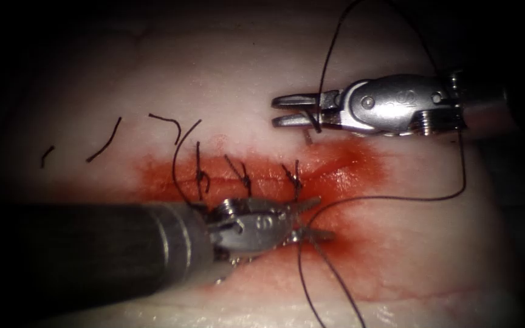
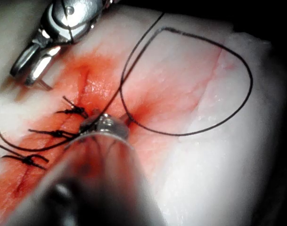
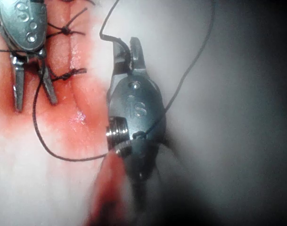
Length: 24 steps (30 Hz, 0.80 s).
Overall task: Wound Closure
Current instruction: Throw needle through skin above incision with right grasper
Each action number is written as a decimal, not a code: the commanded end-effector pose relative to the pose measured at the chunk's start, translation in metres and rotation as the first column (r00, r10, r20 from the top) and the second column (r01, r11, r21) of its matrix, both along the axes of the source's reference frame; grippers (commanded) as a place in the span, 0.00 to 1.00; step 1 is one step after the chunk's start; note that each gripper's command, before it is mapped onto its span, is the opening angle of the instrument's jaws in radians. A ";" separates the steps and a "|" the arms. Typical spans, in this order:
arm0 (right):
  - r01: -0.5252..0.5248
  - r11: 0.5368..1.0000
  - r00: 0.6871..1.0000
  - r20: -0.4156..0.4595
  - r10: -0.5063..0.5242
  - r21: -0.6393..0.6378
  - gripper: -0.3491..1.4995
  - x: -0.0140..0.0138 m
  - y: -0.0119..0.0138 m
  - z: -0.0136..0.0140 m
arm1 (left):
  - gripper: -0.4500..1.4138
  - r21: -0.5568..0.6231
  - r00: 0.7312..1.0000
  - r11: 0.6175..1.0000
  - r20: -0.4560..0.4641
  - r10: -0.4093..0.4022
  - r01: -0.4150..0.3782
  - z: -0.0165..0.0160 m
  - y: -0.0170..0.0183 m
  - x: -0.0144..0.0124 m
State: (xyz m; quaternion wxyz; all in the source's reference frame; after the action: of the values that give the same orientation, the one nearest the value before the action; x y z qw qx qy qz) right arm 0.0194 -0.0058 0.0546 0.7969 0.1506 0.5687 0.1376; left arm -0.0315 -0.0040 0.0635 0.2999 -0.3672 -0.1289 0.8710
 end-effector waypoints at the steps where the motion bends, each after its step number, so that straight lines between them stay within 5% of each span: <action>1: 0.006 0.997 1.000 0.007 -0.006 0.071 0.00 0.0011 0.0007 0.0001 | 0.37 0.001 1.000 1.000 0.003 0.001 -0.001 0.0005 -0.0001 -0.0006; 13: -0.012 0.919 0.998 0.063 -0.014 0.394 0.00 0.0005 -0.0001 0.0005 | 0.38 0.004 1.000 1.000 0.006 0.003 -0.003 0.0003 0.0001 -0.0004; 24: -0.065 0.731 0.989 0.143 -0.045 0.679 0.00 0.0001 -0.0016 0.0006 | 0.38 0.007 1.000 1.000 0.009 0.005 -0.005 0.0001 0.0003 -0.0001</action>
State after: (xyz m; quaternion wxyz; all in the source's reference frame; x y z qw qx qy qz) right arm 0.0187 -0.0074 0.0548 0.7234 0.4208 0.4154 0.3564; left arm -0.0311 -0.0036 0.0630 0.2988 -0.3696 -0.1340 0.8696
